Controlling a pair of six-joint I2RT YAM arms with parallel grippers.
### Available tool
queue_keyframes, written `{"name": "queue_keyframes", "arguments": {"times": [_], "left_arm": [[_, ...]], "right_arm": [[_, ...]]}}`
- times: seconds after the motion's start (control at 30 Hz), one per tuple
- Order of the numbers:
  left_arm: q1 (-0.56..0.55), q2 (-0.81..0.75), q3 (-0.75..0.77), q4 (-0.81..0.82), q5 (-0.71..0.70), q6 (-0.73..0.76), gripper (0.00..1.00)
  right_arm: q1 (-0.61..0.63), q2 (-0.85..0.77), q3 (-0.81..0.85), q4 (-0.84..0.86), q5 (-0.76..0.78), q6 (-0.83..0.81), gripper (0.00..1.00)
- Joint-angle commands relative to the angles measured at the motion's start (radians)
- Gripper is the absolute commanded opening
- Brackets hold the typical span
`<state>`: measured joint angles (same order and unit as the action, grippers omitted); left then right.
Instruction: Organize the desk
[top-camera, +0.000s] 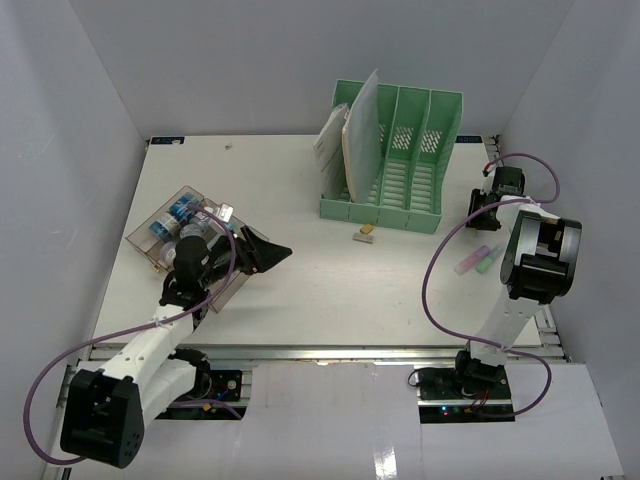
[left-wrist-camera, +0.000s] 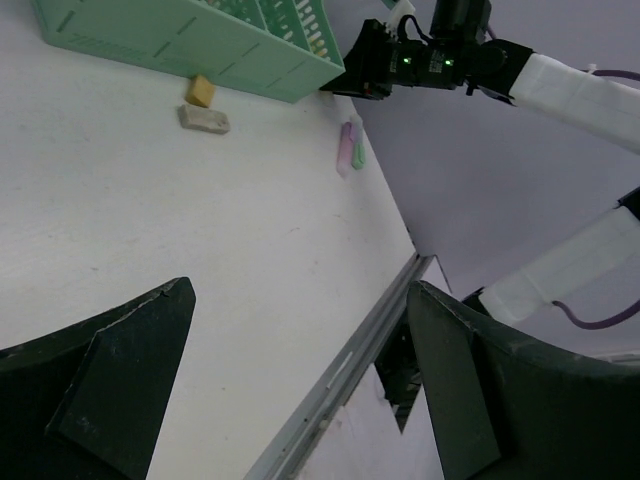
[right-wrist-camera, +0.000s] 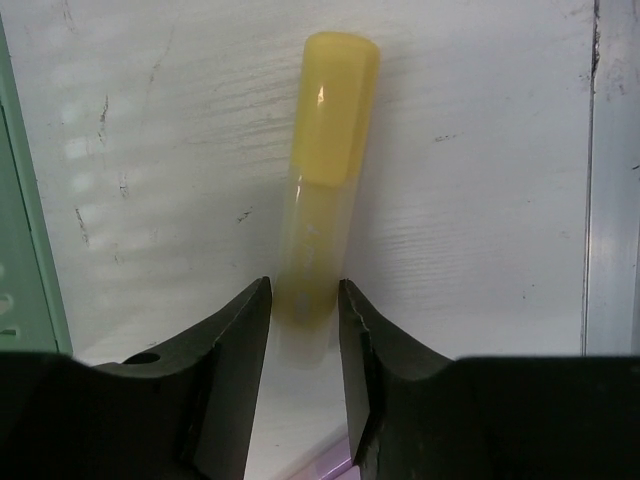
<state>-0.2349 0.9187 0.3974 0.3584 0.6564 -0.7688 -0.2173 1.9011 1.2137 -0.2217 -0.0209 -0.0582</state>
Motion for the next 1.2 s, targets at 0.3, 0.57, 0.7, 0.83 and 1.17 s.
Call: {"name": "queue_keyframes", "arguments": {"times": [0.3,0.57,0.7,0.83,1.17], "left_arm": [[-0.226,0.078,-0.068,0.328,-0.137,-0.252,0.98],[-0.291,0.168,-0.059,0.407,-0.173,-0.278,0.98],[-0.309,0.211,-0.063,0.441,-0.193,-0.294,0.98],[-0.334,0.258,-0.056,0.495,-0.196,-0.312,0.98],[-0.403,0.39,0.057,0.568,-0.22,-0.293,0.98]], "right_arm": [[0.0,-0.011,-0.004,0.018,-0.043,0.034,0.22],[-0.006,-0.167,-0.089,0.084,-0.078,0.031,0.09],[-0.01,-0.277,-0.196,0.164,-0.111,0.033,0.08],[-0.011,-0.431,-0.296,0.211,-0.162,0.041,0.08],[0.006,-0.717,-0.451,0.247,-0.579,-0.037,0.08]]}}
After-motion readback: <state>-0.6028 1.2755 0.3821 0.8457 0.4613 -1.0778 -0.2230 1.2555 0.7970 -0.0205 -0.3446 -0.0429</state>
